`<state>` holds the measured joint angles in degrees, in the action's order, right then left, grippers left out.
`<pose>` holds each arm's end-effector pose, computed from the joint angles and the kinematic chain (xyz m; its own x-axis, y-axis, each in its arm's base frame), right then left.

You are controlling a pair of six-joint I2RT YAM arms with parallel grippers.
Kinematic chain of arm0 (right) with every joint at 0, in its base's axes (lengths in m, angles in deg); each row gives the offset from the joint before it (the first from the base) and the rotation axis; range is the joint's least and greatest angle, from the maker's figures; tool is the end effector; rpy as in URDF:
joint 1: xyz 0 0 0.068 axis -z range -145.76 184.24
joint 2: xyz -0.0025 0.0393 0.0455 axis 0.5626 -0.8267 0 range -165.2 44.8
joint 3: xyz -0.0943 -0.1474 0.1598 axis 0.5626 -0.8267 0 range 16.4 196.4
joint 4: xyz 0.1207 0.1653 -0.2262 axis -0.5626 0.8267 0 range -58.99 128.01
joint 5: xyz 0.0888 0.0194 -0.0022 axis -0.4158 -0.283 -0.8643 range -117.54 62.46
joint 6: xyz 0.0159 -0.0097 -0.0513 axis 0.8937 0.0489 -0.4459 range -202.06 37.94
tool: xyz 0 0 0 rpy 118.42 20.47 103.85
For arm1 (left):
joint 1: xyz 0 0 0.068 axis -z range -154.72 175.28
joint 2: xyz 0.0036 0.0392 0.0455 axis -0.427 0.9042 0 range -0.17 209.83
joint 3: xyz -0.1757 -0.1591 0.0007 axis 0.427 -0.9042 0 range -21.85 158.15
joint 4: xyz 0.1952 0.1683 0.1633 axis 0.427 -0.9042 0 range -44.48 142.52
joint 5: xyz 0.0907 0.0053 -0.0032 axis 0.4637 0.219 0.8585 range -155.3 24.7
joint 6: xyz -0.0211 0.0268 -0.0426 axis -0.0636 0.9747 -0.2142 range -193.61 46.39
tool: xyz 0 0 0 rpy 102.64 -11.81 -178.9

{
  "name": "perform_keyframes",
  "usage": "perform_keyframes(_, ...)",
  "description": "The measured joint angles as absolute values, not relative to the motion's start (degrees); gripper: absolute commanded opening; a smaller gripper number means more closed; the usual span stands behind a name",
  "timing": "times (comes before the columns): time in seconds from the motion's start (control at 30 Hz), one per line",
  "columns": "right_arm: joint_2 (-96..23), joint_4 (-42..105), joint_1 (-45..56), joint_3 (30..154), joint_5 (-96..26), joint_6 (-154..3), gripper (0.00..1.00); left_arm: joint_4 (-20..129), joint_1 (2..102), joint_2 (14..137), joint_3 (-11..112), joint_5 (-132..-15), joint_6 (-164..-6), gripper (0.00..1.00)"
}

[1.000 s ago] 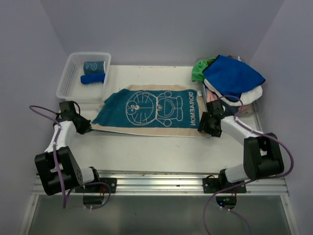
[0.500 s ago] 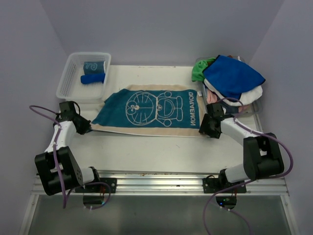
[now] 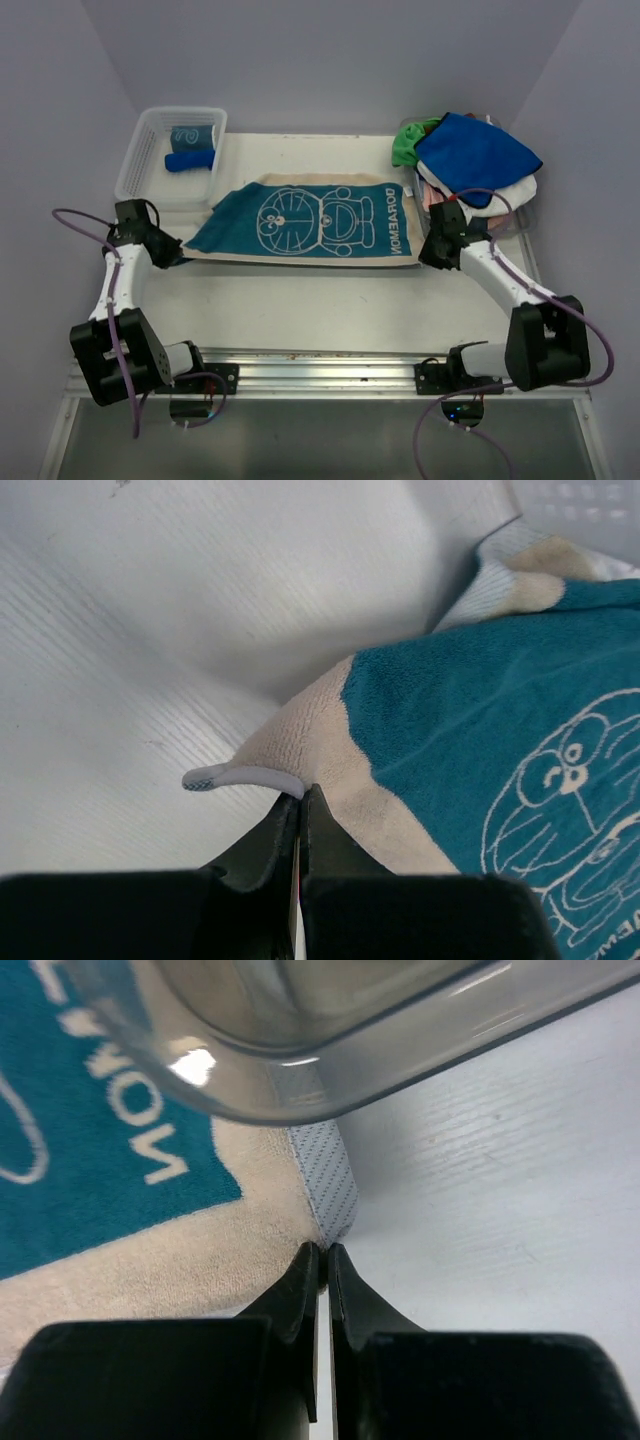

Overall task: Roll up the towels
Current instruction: Flatten the towel

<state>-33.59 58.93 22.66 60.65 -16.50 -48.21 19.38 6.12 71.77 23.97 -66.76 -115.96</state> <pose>0.2959 0.0533 0.1248 -0.7795 0.3984 -0.4833 0.3915 0.9123 0.1205 0.2780 0.0956 0.1598 -0.3872 -0.8475 -0.3630 -0.7804 0.5109 -0.3604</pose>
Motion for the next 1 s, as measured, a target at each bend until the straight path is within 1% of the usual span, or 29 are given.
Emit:
perform_keyframes(0.13, -24.65, 63.39, 22.60, 66.81, -15.18, -48.56, 0.00, 16.78, 6.12, 69.32, 29.63, -67.52, -115.96, 0.00)
perform_keyframes(0.3, -15.64, 68.68, 22.49, 78.70, -13.15, -49.85, 0.00, 13.54, 6.12, 64.82, 39.32, -69.14, -115.72, 0.00)
perform_keyframes(0.4, -11.90, 72.07, 22.36, 85.02, -12.61, -50.75, 0.00, 12.47, 6.12, 62.24, 45.35, -70.03, -115.04, 0.00)
perform_keyframes(0.63, -3.25, 81.01, 22.25, 97.26, -11.18, -52.80, 0.00, 10.02, 6.12, 54.87, 55.21, -72.66, -114.41, 0.00)
perform_keyframes(0.83, 3.66, 87.74, 22.27, 105.59, -10.49, -53.22, 0.00, 7.55, 6.12, 49.63, 62.51, -74.41, -113.43, 0.00)
perform_keyframes(1.0, 6.87, 93.23, 22.27, 112.28, -10.42, -53.24, 0.00, 4.17, 6.19, 46.02, 69.87, -73.88, -112.03, 0.00)
